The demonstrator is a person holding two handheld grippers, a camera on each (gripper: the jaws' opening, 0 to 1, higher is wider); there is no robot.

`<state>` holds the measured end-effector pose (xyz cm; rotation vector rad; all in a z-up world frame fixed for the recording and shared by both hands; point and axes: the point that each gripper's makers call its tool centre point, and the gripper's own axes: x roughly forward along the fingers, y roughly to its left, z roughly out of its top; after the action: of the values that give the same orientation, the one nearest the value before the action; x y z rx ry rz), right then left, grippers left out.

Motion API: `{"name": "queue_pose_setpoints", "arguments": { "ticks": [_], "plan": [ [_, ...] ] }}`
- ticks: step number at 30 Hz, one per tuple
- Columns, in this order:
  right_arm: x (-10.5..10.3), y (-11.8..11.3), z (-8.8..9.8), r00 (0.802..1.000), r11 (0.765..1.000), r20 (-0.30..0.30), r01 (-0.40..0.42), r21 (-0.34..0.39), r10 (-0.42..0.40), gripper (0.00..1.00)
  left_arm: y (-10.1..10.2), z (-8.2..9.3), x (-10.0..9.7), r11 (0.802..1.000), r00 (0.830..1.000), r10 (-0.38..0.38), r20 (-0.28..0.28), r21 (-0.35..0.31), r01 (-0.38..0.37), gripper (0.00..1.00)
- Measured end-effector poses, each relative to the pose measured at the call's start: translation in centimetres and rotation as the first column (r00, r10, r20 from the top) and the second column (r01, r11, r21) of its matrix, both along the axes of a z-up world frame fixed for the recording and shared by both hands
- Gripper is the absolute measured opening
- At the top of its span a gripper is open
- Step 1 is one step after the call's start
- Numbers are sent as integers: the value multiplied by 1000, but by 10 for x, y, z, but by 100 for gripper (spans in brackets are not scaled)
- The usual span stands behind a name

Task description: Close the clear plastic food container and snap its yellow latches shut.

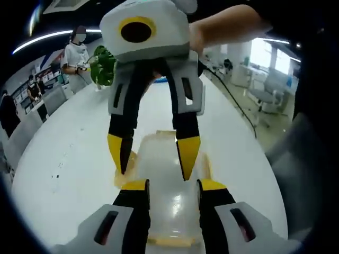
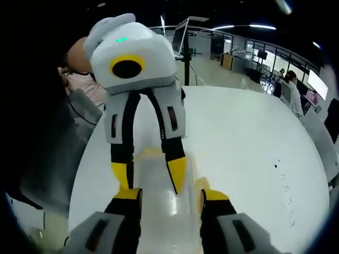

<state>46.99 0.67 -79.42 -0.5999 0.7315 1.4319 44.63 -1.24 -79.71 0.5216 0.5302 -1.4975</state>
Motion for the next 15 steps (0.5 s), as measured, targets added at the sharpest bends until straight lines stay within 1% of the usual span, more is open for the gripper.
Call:
{"name": "queue_pose_setpoints", "arguments": {
  "ticks": [4, 8, 10, 11, 12, 14, 15],
  "plan": [
    [2, 0, -4, 1000, 1000, -6, -18, -18, 18, 48, -1, -1, -2, 1000, 1000, 5, 12, 2, -5, 35],
    [6, 3, -3, 999, 999, 5, -39, -26, 39, 49, -3, -1, -6, 1000, 1000, 10, 23, -12, -9, 35],
    [8, 5, -3, 999, 999, -15, -36, -21, 36, 52, -3, -2, -8, 1000, 999, 16, 40, -11, -16, 36],
    [6, 5, -5, 998, 999, -42, -44, -27, 43, 52, -2, -3, -9, 1000, 999, 16, 45, -9, -15, 37],
    [6, 4, -7, 998, 998, -49, -49, -35, 47, 52, -3, -2, -9, 1000, 999, 19, 45, -12, -18, 37],
    [2, 2, -12, 995, 996, -83, -63, -56, 58, 53, -3, -1, -11, 1000, 998, 22, 53, -17, -21, 38],
    [2, 2, -14, 995, 996, -81, -69, -61, 64, 53, -4, -2, -12, 1000, 997, 19, 71, -17, -18, 39]
  ]
}}
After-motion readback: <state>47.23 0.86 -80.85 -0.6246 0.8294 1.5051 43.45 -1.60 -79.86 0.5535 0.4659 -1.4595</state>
